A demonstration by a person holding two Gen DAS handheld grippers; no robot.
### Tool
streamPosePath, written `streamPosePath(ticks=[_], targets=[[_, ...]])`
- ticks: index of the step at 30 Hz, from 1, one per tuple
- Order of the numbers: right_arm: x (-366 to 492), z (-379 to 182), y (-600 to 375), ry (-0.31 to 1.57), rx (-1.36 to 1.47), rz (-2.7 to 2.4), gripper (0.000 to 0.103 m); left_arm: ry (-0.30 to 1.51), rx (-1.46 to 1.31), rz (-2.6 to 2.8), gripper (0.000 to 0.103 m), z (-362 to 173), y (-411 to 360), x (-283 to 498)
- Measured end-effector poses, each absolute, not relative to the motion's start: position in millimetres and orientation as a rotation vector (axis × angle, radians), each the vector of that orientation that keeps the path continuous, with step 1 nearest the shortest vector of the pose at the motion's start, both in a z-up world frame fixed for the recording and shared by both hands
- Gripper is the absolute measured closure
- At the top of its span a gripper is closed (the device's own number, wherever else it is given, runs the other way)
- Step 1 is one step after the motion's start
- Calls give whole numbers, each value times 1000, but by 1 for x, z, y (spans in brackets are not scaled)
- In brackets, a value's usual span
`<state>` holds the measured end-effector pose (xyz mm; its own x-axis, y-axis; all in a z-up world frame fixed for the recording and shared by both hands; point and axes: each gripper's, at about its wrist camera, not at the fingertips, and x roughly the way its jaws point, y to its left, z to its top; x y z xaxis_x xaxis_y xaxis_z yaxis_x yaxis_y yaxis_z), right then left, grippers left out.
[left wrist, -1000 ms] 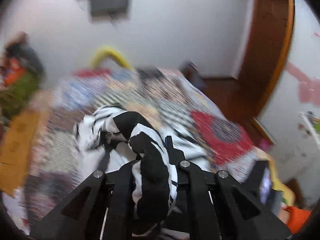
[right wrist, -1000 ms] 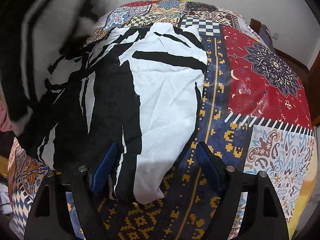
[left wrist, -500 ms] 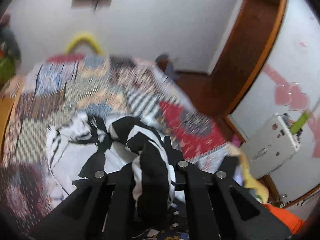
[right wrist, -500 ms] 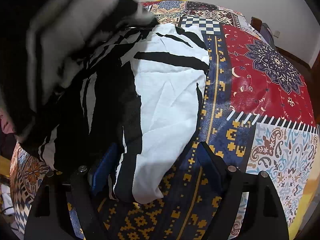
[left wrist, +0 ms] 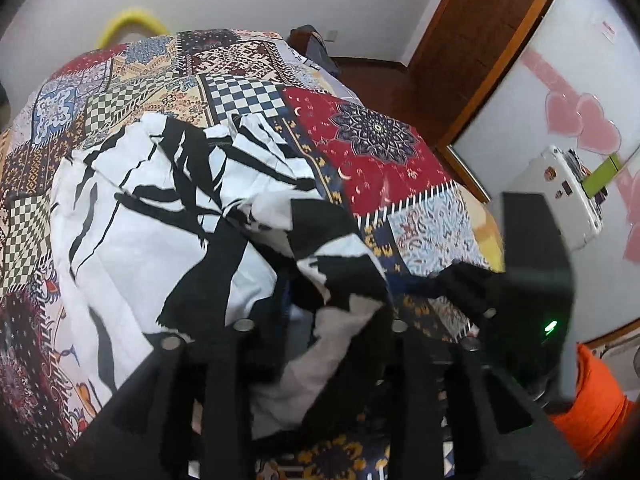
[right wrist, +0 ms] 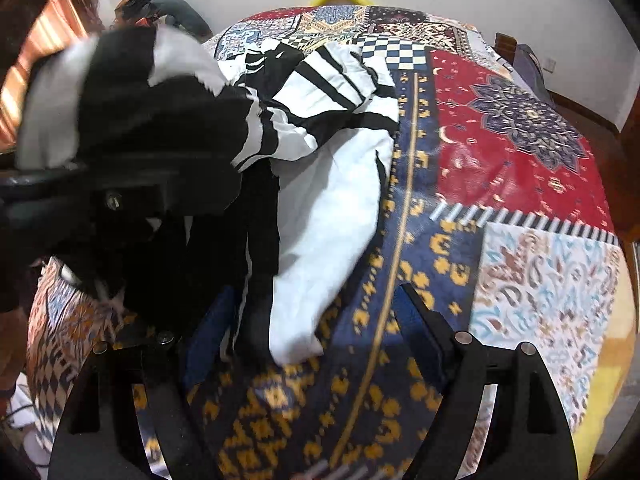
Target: Fold small clothes
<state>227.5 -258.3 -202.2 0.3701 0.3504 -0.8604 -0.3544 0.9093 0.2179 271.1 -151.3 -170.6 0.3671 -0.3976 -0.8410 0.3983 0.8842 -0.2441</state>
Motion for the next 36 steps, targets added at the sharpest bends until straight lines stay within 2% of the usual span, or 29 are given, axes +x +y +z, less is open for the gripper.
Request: streamPosePath(ticks=[1, 3, 5, 12, 20, 26, 30, 32, 34, 35, 36], targets=[[225, -200, -261, 1097, -8, 451, 24, 1076, 0, -513, 60, -170, -149, 268], [220, -196, -267, 1087, -17, 444, 24, 1055, -20, -505, 34, -162, -142, 262], [216, -190, -273, 1076, -24, 432, 24, 1027, -37, -487, 25, -153, -132, 255], [212, -156, -297, 988, 4, 387, 24, 957, -71, -387, 18, -131, -79, 239], [225, -109, -298, 868, 68, 402, 24, 957, -231, -274, 18, -139, -14, 241], [234, -111, -267, 877, 52, 475, 24, 1079, -135, -200, 18, -183, -16, 250], [252, -140, -248, 927, 38, 468, 25, 1178, -95, -210, 18, -217, -27, 250], [258, -154, -247, 963, 48, 448, 37, 1185, -98, -199, 18, -225, -29, 247], [266, -173, -248, 1027, 71, 447, 65, 1165, -99, -206, 23, -225, -28, 244], [267, -177, -249, 1048, 81, 453, 71, 1159, -93, -212, 29, -224, -29, 243], [267, -185, -251, 1074, 86, 453, 83, 1152, -81, -214, 31, -222, -30, 242]])
